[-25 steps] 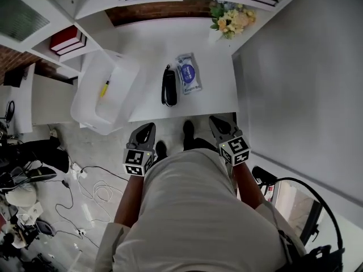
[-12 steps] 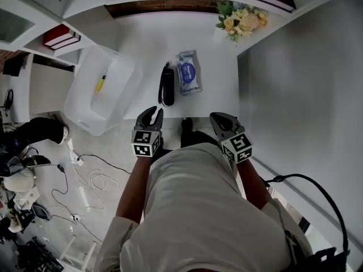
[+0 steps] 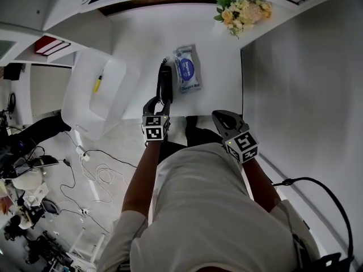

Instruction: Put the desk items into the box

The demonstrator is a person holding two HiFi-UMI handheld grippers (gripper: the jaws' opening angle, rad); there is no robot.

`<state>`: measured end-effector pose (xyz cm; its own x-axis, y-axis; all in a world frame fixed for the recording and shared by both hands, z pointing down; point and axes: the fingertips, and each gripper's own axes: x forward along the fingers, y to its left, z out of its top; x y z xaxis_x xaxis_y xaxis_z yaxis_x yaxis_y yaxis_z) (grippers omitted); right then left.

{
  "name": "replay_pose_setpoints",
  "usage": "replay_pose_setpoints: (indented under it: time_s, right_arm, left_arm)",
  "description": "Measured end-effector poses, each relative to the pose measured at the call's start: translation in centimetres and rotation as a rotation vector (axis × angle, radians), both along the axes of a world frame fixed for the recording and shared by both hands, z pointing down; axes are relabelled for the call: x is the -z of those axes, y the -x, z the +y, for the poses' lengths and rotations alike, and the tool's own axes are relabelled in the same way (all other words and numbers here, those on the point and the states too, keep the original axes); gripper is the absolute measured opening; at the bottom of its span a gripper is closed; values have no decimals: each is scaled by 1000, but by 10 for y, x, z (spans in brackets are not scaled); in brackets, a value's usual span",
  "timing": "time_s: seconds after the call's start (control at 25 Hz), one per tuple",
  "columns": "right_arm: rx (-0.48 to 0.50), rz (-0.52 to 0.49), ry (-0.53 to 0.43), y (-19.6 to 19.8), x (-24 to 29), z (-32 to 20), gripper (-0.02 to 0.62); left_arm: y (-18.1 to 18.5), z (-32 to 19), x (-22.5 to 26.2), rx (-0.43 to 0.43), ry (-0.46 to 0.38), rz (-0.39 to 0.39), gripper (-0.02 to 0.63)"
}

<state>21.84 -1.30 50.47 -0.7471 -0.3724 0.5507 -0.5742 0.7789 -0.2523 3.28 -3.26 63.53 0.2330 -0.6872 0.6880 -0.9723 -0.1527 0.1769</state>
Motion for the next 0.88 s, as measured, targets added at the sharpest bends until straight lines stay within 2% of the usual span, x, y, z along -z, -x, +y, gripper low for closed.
replay_pose_setpoints:
  time_s: [0.28, 0.52, 0.88]
  right_arm:
    - [-21, 7, 45, -22, -18, -14, 2]
    - [-11, 11, 71, -23, -26, -21, 2]
    - [-12, 35, 95, -27, -35, -33, 2]
  left_arm:
    - [-4, -15, -51, 22, 121, -63, 223]
    - [-5, -22, -89, 39, 208, -78, 296]
    - [-7, -38, -115, 68, 266, -129, 301]
